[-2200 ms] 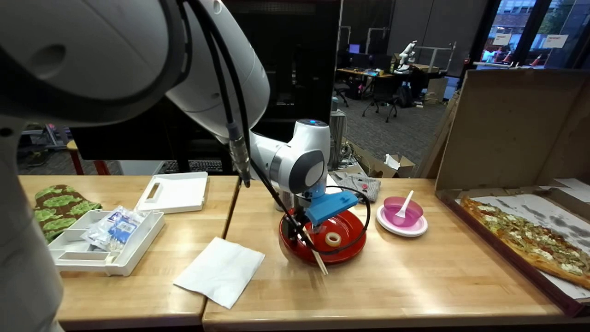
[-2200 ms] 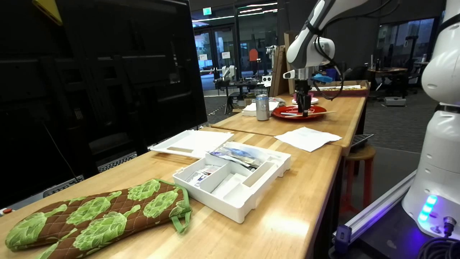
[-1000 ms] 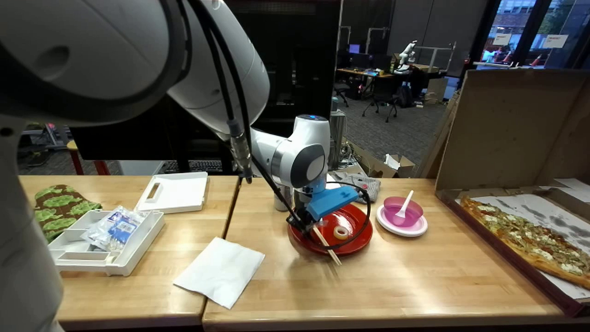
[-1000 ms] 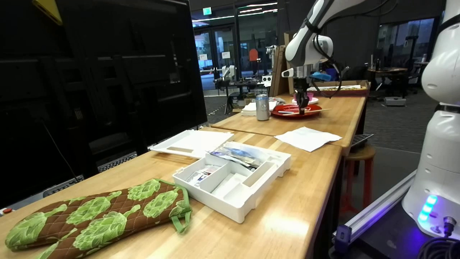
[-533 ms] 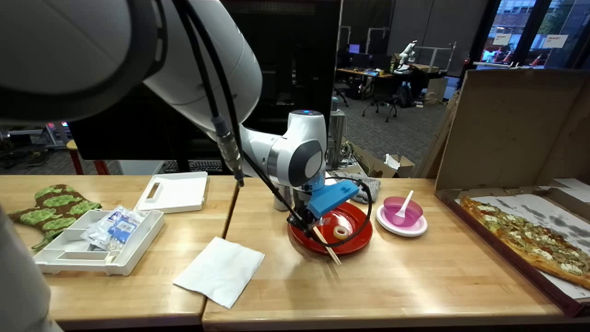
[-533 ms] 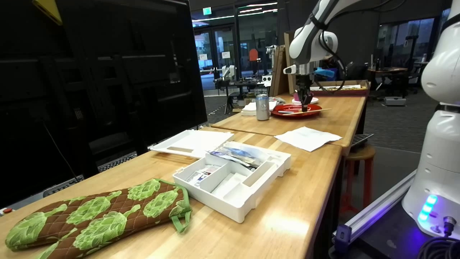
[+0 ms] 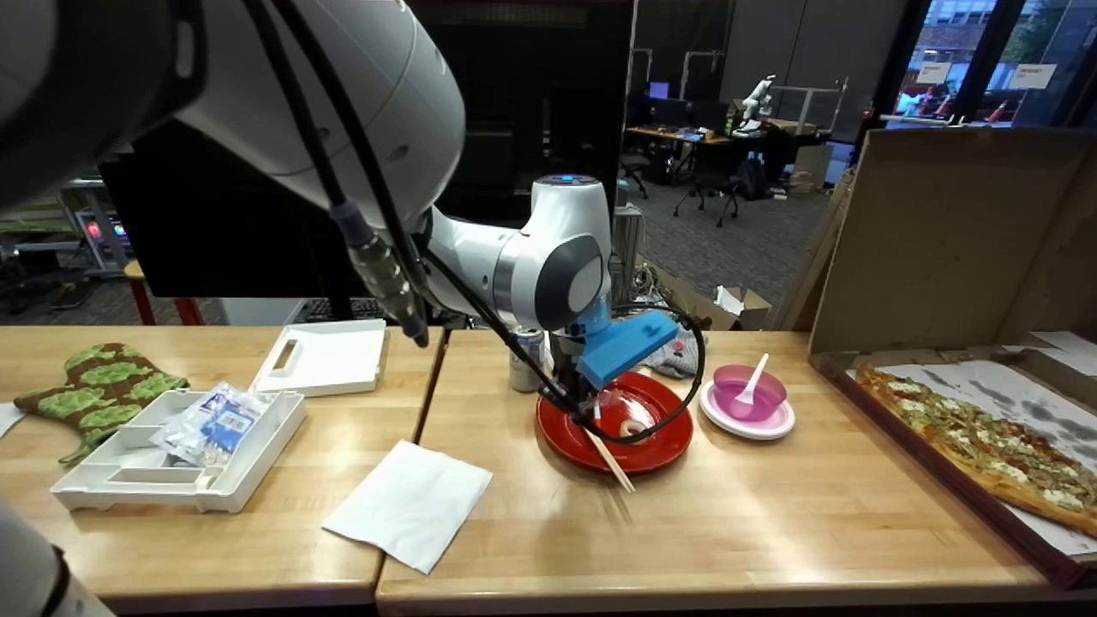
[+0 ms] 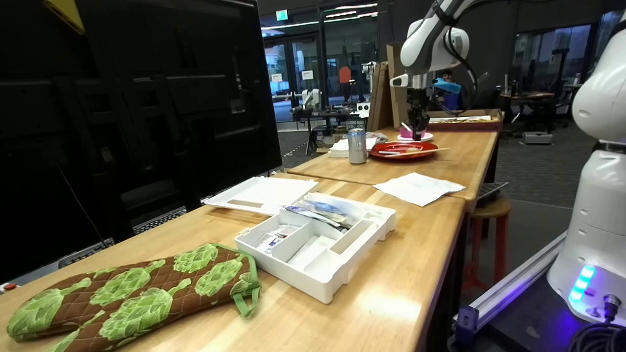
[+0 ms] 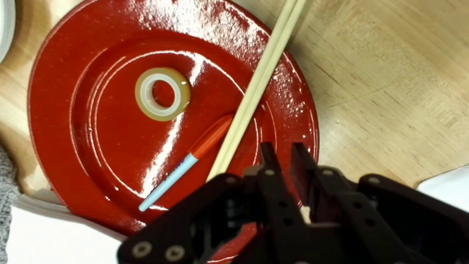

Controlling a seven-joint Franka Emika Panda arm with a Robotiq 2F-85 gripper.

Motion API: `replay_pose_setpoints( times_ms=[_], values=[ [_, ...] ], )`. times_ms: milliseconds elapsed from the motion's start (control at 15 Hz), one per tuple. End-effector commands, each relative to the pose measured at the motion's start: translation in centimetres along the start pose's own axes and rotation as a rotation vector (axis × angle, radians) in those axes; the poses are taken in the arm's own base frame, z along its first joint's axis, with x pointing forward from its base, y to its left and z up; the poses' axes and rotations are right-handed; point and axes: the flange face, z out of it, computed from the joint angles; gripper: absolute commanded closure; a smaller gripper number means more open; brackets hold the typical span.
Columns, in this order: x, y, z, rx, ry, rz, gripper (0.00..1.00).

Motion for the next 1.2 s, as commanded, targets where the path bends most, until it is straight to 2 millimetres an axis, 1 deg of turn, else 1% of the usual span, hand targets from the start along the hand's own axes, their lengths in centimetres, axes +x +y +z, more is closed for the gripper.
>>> replay_pose_setpoints(
  times_ms=[0,67,133,200,267,400,467,533,600,667,867,1000,1133],
  values=[
    [-0.1,0.4,-0.4,0.022,-0.014,0.009,0.50],
    [-0.2,0.3,-0.7,0.014,-0.010,0.011,0.45],
    [-0.4,0.2,-1.0,-0.006,-0.010,0.004,0.37],
    [0.0,0.2,-0.1,0.011,-0.006,0.002,0.31],
    [0.0,0.2,-0.1,0.011,-0.006,0.002,0.49],
    [0.0,0.2,0.0,0.014,-0.007,0.002,0.35],
    [0.1,0.1,0.1,0.015,-0.008,0.001,0.06],
    [0.9,-0.4,0.5,0.062,0.062,-0.034,0.08],
    [2.0,-0.7,0.9,0.092,0.122,-0.039,0.07],
    [2.9,-0.9,1.2,0.119,0.178,-0.046,0.03],
    [6.3,-1.6,1.6,0.191,0.304,-0.047,0.00],
    [8.1,-1.8,1.4,0.214,0.341,-0.044,0.00],
    [9.0,-1.7,1.1,0.226,0.357,-0.034,0.00]
  ],
)
